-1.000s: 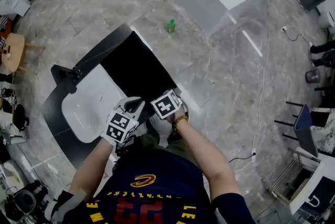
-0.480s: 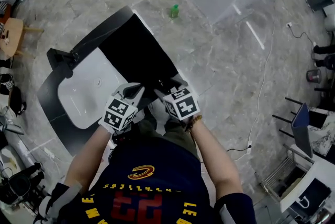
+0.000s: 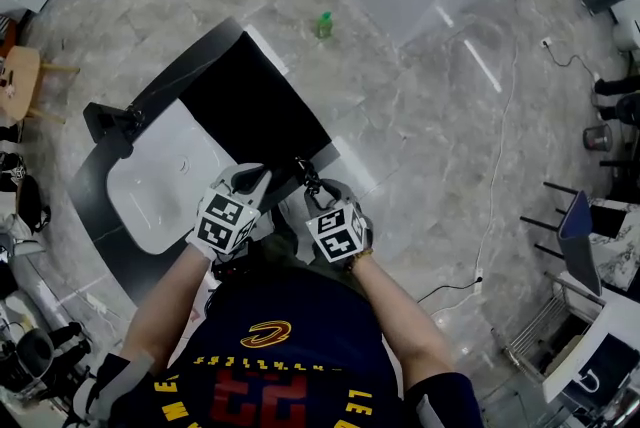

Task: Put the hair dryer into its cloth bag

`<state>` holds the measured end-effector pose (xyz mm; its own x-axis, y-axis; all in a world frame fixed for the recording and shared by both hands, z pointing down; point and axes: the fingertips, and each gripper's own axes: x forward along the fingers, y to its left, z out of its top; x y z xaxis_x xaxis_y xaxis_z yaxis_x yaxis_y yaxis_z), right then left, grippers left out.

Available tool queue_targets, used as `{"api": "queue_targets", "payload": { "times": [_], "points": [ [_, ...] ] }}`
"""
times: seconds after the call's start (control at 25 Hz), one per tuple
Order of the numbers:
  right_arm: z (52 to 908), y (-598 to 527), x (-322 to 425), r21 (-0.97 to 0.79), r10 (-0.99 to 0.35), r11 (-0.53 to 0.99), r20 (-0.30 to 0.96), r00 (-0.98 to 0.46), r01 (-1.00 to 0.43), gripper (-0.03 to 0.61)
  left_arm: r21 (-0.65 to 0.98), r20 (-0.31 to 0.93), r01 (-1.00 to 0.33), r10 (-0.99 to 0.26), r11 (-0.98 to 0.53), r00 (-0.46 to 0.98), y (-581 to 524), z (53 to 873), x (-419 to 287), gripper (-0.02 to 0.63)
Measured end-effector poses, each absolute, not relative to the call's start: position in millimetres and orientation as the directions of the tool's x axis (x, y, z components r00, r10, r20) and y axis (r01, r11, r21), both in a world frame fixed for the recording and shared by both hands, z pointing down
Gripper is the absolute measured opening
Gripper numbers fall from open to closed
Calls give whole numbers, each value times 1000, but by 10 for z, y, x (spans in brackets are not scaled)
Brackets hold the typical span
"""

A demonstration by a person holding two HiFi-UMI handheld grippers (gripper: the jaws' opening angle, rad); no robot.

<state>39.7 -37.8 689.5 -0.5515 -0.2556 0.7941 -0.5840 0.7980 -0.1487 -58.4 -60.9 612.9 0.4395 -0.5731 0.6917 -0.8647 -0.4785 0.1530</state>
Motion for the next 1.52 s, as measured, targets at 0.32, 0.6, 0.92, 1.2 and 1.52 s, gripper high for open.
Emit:
{"api": "queue_targets", "payload": {
  "times": [0.32, 0.6, 0.92, 1.2, 1.52],
  "points": [
    [6637, -691, 0, -139, -303, 802, 743, -597, -581, 129, 158, 671, -872, -597, -463, 439, -632, 6057, -526, 25],
    [6610, -972, -348, -111, -325, 807, 737, -592, -580, 129, 187, 648, -888, -626, -420, 433, -655, 5875, -584, 25],
    [6694, -1242, -669, -74, -340, 816, 740, -580, -574, 129, 197, 650, -896, -631, -398, 423, -666, 5917, -635, 25],
    [6498, -991, -338, -124, -277, 824, 763, -584, -552, 130, 149, 707, -889, -582, -433, 402, -548, 6112, -602, 39],
    [5892, -530, 825, -246, -367, 684, 697, -616, -687, 130, 65, 713, -921, -627, -385, 313, -58, 5829, -1032, 124]
  ]
}}
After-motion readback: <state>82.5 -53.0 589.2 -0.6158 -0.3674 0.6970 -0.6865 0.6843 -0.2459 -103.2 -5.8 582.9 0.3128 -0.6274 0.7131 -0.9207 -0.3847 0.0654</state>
